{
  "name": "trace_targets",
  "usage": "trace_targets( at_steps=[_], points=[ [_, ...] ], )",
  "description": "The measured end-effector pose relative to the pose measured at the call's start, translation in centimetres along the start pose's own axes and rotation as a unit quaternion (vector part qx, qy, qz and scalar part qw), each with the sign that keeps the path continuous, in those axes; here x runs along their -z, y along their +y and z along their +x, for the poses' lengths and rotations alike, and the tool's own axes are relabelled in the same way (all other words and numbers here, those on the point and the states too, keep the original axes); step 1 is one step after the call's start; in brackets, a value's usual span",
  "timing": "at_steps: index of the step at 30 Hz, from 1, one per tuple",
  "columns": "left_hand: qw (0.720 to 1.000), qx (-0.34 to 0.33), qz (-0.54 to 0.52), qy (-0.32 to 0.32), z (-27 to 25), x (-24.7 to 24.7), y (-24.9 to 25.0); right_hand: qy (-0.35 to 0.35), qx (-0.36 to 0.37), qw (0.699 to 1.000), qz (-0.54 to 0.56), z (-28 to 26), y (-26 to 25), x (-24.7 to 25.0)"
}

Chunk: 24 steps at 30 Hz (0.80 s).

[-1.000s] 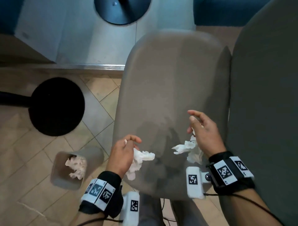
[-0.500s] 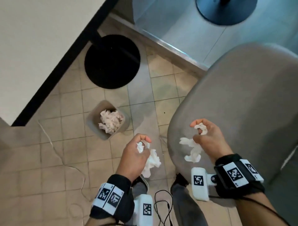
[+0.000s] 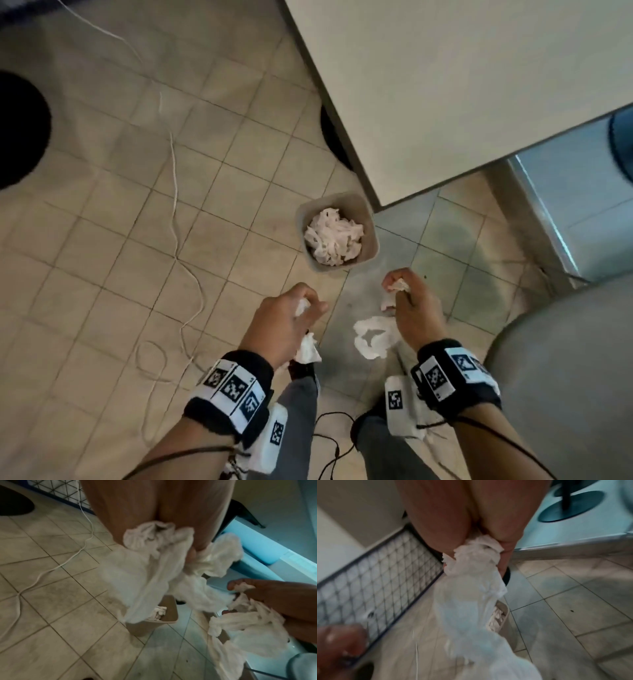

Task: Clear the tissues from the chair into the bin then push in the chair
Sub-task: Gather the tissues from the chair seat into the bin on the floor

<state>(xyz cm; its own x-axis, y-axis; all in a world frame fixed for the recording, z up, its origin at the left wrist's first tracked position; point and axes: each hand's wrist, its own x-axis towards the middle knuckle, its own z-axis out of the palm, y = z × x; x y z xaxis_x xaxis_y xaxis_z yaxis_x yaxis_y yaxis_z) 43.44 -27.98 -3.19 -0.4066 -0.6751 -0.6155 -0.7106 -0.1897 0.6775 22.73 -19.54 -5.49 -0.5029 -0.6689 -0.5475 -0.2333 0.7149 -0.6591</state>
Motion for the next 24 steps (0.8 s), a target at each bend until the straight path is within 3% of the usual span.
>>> trace_targets(
  at_steps=[3,6,8,12,17,24],
  points=[
    [0.999,0.001,0.038,0.017,1.6,1.3,-3.0,-0.055,-0.031,0.997,-0.037,3.0,-1.2,-3.1],
    [0.995,-0.006,0.092,0.03,3.5,1.6,-5.6,-0.059,-0.018,0.994,-0.085,5.9,-1.5,-5.6],
    [0.993,-0.01,0.118,0.004,4.8,1.2,-6.5,-0.056,0.001,0.993,-0.101,7.5,-1.8,-6.8],
    [0.999,-0.001,0.042,-0.025,8.1,-0.2,-6.6,-0.057,-0.003,0.994,-0.09,10.7,-2.4,-8.4],
    [0.996,-0.039,-0.072,-0.024,13.5,-2.3,-5.7,-0.078,0.009,0.996,0.046,14.5,-2.7,-8.7],
    [0.988,-0.102,-0.096,0.06,20.5,-5.5,-5.2,0.026,0.089,0.98,0.178,20.2,-0.4,-9.1]
  ],
)
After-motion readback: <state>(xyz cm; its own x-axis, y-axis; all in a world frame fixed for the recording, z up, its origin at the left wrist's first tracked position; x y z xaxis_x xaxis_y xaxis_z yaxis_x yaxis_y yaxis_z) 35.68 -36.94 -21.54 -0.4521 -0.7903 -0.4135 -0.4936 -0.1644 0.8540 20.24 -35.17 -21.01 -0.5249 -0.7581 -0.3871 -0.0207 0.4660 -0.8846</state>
